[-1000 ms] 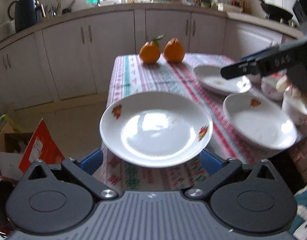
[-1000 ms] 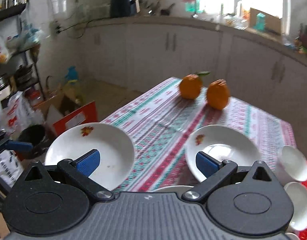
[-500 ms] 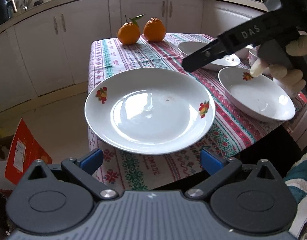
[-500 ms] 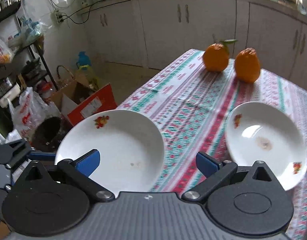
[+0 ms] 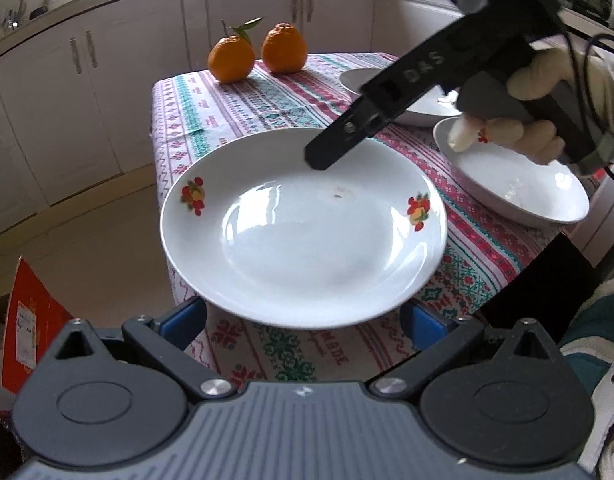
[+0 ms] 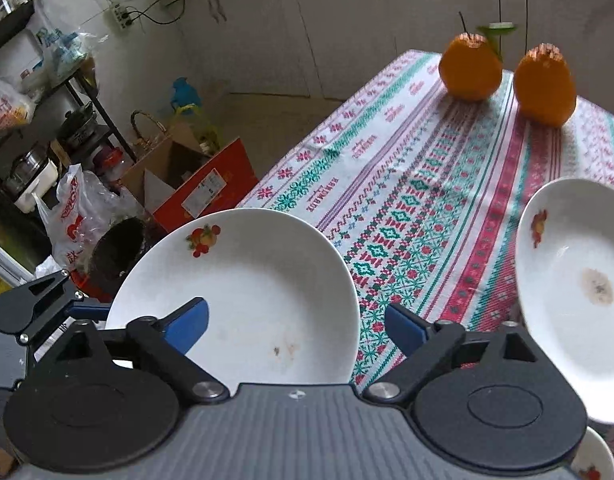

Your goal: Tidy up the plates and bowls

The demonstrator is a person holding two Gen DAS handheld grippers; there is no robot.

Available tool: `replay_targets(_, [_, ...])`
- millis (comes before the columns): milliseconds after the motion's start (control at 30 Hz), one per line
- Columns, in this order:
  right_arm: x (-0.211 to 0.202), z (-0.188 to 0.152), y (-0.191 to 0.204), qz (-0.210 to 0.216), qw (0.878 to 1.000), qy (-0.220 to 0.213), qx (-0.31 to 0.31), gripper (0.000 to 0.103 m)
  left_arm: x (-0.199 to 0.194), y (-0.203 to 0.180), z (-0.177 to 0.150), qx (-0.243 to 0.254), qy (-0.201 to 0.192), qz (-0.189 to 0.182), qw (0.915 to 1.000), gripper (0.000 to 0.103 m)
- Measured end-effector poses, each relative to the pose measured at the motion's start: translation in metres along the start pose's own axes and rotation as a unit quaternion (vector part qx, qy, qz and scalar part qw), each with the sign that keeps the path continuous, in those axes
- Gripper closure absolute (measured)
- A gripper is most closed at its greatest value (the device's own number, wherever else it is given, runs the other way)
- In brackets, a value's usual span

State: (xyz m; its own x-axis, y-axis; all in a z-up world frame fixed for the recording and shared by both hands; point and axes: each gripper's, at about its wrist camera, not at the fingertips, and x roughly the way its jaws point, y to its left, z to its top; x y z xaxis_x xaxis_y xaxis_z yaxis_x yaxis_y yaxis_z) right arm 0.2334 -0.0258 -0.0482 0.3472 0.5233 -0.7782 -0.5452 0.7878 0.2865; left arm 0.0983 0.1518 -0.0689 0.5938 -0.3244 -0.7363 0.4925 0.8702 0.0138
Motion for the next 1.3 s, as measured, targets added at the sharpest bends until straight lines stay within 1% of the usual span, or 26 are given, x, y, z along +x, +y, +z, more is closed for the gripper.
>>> replay_targets(167, [0.010,0.005,-0.005,0.017,1.000,0.013,0.013,0.019,0.002,0.005,0.002,-0.001,0.003,-0.012,0.9999,0.001])
replay_targets(333, [0.014,0.009,-0.007,0.028,0.999,0.021,0.016,0.026,0.002,0.005,0.003,0.009,0.002,-0.020,0.9998,0.001])
replay_targets(567, [0.021,0.016,-0.012,0.033,0.999,0.022,0.017,0.026,0.003,0.006,0.005,0.018,0.005,-0.023,0.9996,0.001])
replay_targets(800, [0.025,0.022,-0.015,0.060,0.998,0.025,0.021,0.031,0.002,0.006,0.006,0.023,0.008,-0.024,0.9994,0.001])
replay_targets(1033, [0.024,0.022,-0.013,0.057,0.998,0.027,0.017,0.030,0.004,0.006,0.009,0.028,0.016,-0.025,0.9992,0.001])
replay_targets(1300, [0.025,0.032,-0.024,0.044,0.999,0.017,0.023,0.030,0.015,0.015,0.024,0.021,0.010,-0.026,0.9994,0.001])
